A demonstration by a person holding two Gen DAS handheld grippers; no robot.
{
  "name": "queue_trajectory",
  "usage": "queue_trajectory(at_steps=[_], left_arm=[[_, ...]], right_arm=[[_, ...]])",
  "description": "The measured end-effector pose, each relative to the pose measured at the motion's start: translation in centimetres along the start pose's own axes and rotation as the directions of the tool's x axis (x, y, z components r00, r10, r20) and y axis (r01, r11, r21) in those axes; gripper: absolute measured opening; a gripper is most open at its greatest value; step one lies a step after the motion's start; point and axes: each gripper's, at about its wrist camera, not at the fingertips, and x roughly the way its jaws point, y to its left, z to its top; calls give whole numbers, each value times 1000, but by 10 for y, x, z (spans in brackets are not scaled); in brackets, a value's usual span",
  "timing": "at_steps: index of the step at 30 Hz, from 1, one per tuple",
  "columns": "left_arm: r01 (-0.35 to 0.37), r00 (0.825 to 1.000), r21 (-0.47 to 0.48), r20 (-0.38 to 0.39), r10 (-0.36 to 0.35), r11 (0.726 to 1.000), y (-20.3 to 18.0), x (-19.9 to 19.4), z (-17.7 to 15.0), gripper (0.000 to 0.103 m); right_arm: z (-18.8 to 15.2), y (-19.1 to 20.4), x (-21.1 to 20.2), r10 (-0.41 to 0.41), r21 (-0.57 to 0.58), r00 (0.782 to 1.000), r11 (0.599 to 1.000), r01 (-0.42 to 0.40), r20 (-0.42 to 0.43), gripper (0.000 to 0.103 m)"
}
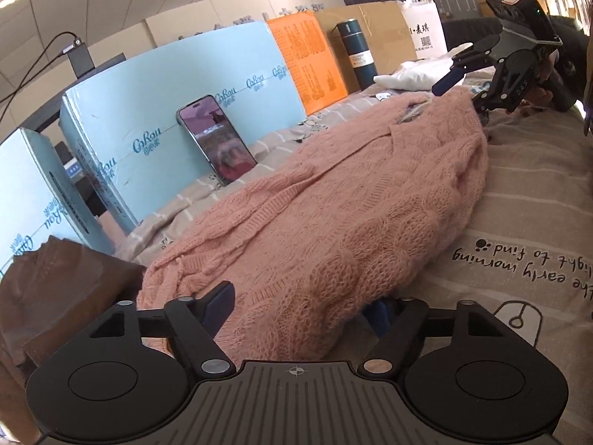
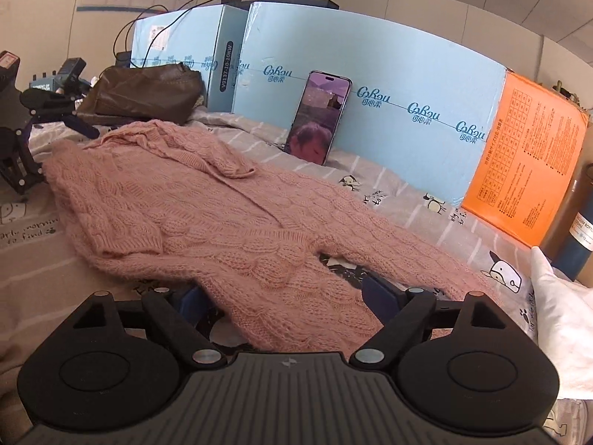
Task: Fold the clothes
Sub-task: 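Press the flattened sweater with both grippers open to smooth it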
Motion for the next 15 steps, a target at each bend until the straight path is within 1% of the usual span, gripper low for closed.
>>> queue_trajectory(at_steps=[1, 2, 3, 4, 5, 6, 9, 11, 15], left_arm=[[34, 999, -32, 13, -33, 999, 5, 0, 1, 39], [68, 997, -63, 27, -66, 996, 9, 0, 1, 29], [102, 994, -93, 42, -98, 990, 14, 1, 2, 25], [119, 992, -115, 56, -114, 986, 19, 1, 3, 21], [126, 990, -130, 71, -118, 983, 24, 3, 4, 21], [134, 989, -146, 82, -123, 980, 29, 5, 5, 20], [147, 985, -199, 113, -127, 969, 49, 12, 10, 19], [163, 983, -248, 123, -136, 955, 64, 18, 13, 19], [142, 989, -319, 84, -121, 937, 86, 31, 13, 19]], right_arm=[[2, -3, 2, 12, 24, 1000, 1000, -13, 11, 76], [5, -6, 4, 25, 46, 999, 999, -26, 22, 60], [7, -8, 7, 45, 52, 999, 998, -46, 25, 42], [10, -8, 12, 70, 44, 997, 996, -72, 32, 35], [14, -9, 16, 83, 38, 996, 996, -84, 36, 25], [17, -10, 20, 95, 31, 995, 995, -97, 41, 20], [32, -20, 39, 137, 34, 989, 990, -139, 65, 15], [43, -30, 52, 144, 46, 986, 988, -148, 78, 14], [60, -48, 73, 158, 65, 984, 984, -164, 84, 14]])
